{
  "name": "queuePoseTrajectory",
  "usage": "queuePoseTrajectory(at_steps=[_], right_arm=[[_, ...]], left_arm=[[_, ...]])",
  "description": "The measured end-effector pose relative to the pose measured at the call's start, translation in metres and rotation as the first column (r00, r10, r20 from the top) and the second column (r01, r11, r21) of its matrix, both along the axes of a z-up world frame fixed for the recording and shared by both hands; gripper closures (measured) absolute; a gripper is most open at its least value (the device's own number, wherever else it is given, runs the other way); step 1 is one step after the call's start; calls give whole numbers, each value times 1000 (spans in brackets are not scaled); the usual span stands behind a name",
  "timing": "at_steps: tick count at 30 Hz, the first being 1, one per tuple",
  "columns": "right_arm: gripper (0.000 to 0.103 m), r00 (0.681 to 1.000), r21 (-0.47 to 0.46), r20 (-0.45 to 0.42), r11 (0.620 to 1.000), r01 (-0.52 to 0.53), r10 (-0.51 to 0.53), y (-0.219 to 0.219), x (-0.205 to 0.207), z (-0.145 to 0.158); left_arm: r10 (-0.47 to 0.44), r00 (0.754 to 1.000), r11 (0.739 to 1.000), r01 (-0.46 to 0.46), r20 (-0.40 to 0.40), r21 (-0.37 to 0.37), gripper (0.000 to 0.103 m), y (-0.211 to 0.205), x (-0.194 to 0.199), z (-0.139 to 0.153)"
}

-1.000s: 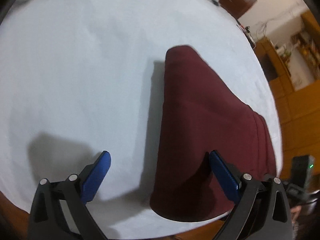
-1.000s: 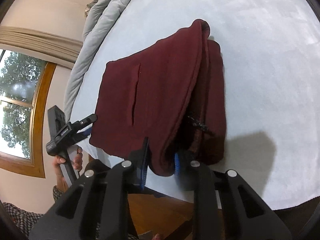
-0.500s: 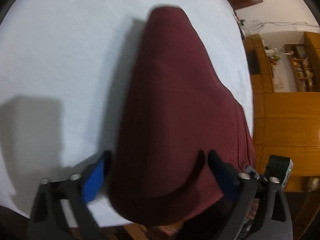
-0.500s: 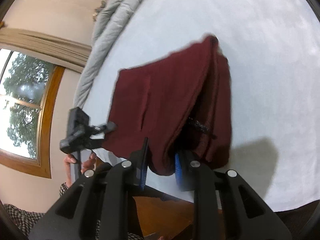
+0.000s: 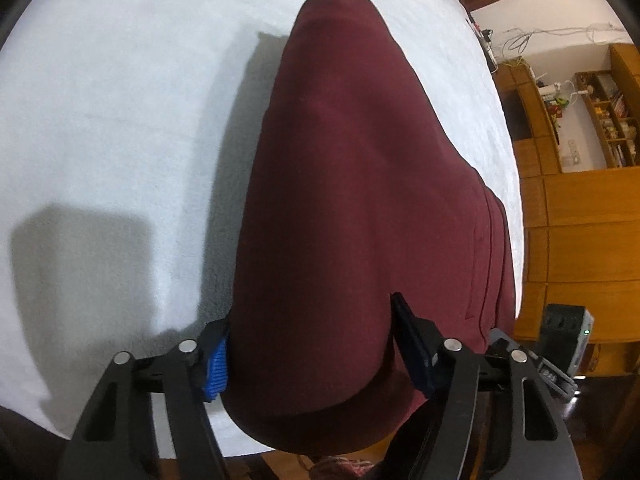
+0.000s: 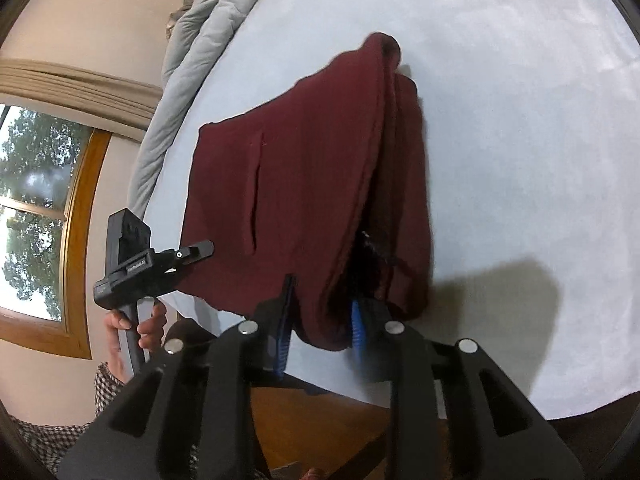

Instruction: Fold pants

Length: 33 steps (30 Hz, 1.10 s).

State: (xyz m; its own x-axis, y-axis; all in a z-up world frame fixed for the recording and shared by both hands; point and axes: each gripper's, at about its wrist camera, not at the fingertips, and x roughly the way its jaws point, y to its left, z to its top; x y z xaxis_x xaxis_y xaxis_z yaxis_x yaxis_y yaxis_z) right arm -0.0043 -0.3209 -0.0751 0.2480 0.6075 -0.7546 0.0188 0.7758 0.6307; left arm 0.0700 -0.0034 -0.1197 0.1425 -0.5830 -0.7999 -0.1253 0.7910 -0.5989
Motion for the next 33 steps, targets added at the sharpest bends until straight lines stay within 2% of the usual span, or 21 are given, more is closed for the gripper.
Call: queuePoseTrajectory(at_steps=[4, 6, 9, 12, 14, 16, 18, 21, 22, 24, 25, 27, 30, 31, 33], right_arm=[[74, 1000, 3, -1, 1000, 6, -6, 2, 1, -1], [70, 1000, 4, 5, 1000, 6, -6, 1, -1, 1], [60, 1000, 21, 12, 1000, -2, 2, -3, -5, 7], [62, 1000, 25, 16, 1000, -5, 5, -9, -7, 9], [76, 1000, 31, -9, 999, 11, -11, -10, -3, 3], [81, 1000, 45, -11, 999, 16, -15, -10, 0, 4], [85, 1000, 40, 13, 999, 18, -19, -12, 1, 14], [88, 999, 31, 39, 999, 27, -28, -14, -1, 25], [88, 999, -8, 30, 1000, 22, -22, -13, -1, 24], [88, 1000, -53, 5, 999, 8, -7, -8, -1, 12], [88, 1000, -50, -16, 999, 6, -7, -7, 0, 4], [88, 999, -12, -33, 1000, 15, -15, -9, 1, -5], [83, 1000, 10, -16, 1000, 8, -8, -10, 0, 2], [76, 1000, 9, -5, 1000, -7, 7, -9, 1, 7], [71, 999, -21, 33, 1000, -6, 6, -13, 0, 18]], left_arm=[[4, 1000, 1000, -4, 8, 27, 35, -9, -1, 8], [6, 1000, 1000, -6, 2, 22, 32, -10, -1, 8], [21, 1000, 1000, -21, -1, -2, 26, -8, -2, 8], [-9, 1000, 1000, 9, -4, -26, 17, -12, 1, 4], [-15, 1000, 1000, 15, -1, -13, 18, -16, 2, 3], [-15, 1000, 1000, 15, 5, 24, 27, -17, 0, 6], [-20, 1000, 999, 19, 21, 38, 38, -19, -3, 17], [-25, 999, 999, 24, 38, 32, 45, -20, -4, 28], [-32, 998, 999, 30, 47, 43, 45, -21, -5, 28], [-44, 998, 996, 41, 43, 74, 46, -25, -5, 21], [-50, 998, 995, 46, 36, 92, 46, -27, -5, 14], [-43, 999, 996, 41, 27, 73, 44, -23, -5, 6], [-54, 998, 996, 51, 42, 69, 42, -24, -4, 13], [-60, 997, 995, 56, 47, 78, 40, -24, -4, 16], [-66, 997, 994, 61, 47, 92, 34, -26, -1, 21]])
